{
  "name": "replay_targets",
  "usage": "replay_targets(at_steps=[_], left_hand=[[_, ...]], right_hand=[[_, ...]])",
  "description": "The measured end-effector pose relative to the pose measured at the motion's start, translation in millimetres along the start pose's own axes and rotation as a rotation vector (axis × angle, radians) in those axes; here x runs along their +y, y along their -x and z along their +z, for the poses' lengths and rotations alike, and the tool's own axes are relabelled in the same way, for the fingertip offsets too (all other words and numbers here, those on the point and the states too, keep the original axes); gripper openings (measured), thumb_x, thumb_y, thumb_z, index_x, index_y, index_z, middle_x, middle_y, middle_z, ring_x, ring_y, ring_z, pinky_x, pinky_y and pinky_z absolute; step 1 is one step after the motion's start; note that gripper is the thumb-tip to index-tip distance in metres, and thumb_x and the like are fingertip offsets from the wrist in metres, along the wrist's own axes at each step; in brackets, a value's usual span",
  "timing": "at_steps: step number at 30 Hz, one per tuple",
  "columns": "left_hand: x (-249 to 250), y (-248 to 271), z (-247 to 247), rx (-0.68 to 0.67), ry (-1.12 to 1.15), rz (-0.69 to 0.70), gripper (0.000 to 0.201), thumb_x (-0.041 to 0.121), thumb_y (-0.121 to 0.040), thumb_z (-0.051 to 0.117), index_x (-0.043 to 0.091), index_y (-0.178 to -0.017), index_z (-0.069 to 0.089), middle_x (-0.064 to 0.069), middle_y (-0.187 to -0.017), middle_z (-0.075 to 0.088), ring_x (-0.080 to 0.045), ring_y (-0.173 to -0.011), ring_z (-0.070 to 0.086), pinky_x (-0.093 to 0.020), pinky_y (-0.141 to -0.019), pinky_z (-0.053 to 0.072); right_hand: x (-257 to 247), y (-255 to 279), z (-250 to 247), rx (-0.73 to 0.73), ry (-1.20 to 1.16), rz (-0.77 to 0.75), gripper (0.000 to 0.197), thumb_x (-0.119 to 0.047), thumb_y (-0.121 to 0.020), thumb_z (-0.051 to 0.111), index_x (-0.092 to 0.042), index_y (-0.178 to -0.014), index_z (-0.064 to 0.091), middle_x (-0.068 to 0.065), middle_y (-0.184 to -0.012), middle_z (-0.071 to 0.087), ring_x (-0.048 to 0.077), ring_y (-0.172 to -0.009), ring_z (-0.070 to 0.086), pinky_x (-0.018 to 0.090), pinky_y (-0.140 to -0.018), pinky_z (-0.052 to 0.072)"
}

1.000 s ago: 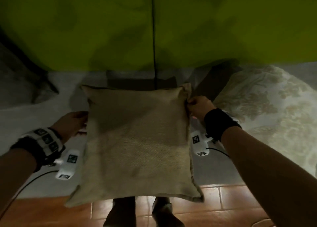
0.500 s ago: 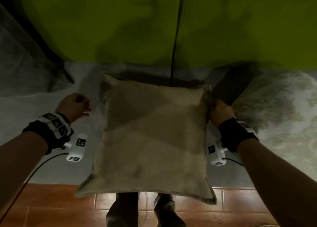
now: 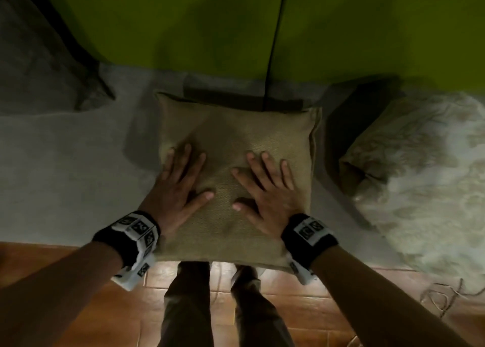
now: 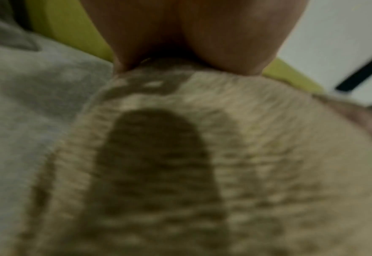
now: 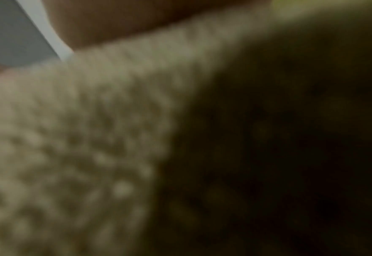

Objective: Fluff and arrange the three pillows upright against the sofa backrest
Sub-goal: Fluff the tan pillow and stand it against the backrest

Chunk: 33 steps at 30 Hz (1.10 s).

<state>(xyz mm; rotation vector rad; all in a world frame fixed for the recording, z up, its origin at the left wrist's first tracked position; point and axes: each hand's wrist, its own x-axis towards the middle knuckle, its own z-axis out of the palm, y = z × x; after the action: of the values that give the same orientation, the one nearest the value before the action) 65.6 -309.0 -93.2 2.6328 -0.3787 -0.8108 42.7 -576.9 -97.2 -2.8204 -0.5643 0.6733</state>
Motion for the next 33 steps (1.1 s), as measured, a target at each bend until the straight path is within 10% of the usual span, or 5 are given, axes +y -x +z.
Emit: replay_targets(at_steps=[11, 18, 23, 28, 33], left_hand=[[-22, 0, -17, -0.118, -0.223, 0.076, 0.1, 0.095, -0.073, 0.01, 0.042, -0.152, -0.023, 0.007, -0.16, -0.035, -0.024, -0.151, -0.018, -0.051, -0.123, 0.017], [3, 6, -42, 0.061, 0.162, -0.08, 0.116, 0.077, -0.078, 0.053, 0.036, -0.154, -0.024, 0.015, -0.163, -0.024, -0.008, -0.147, -0.002, -0.035, -0.118, 0.011], [4, 19, -33, 0.077, -0.232, 0.251, 0.093, 0.079, -0.088, 0.03, 0.021, -0.16, 0.016, -0.003, -0.168, -0.007, -0.022, -0.154, -0.012, -0.039, -0.124, 0.007], [-13, 31, -16, 0.081, 0.161, -0.195, 0.087, 0.075, -0.09, 0.033, 0.031, -0.16, 0.006, -0.006, -0.167, 0.017, -0.022, -0.15, 0.022, -0.034, -0.117, 0.02], [-37, 47, -10, 0.086, 0.624, -0.539, 0.053, 0.075, -0.092, 0.035, 0.043, -0.124, 0.063, -0.012, -0.136, 0.062, -0.034, -0.125, 0.057, -0.048, -0.11, 0.041]], right_hand=[[74, 29, -3, -0.235, -0.016, 0.011, 0.107, -0.097, -0.077, 0.028, -0.048, -0.151, -0.031, -0.009, -0.159, -0.045, 0.022, -0.149, -0.038, 0.068, -0.12, -0.004], [77, 40, -34, -0.045, -0.356, 0.263, 0.103, -0.084, -0.089, 0.034, -0.032, -0.159, -0.02, -0.005, -0.166, -0.028, 0.016, -0.15, -0.025, 0.054, -0.126, -0.005], [62, 36, -25, 0.044, -0.041, -0.252, 0.09, -0.085, -0.089, 0.026, -0.042, -0.16, -0.008, -0.002, -0.171, -0.007, 0.028, -0.156, -0.011, 0.065, -0.123, 0.006], [101, 34, -4, -0.117, -0.303, 0.118, 0.103, -0.092, -0.078, 0.039, -0.056, -0.151, -0.023, -0.017, -0.164, -0.03, 0.027, -0.157, -0.014, 0.063, -0.123, 0.003], [103, 80, 29, 0.074, -0.95, 0.526, 0.044, -0.067, -0.097, 0.044, -0.063, -0.141, 0.04, 0.0, -0.148, 0.055, 0.021, -0.133, 0.052, 0.045, -0.115, 0.04]])
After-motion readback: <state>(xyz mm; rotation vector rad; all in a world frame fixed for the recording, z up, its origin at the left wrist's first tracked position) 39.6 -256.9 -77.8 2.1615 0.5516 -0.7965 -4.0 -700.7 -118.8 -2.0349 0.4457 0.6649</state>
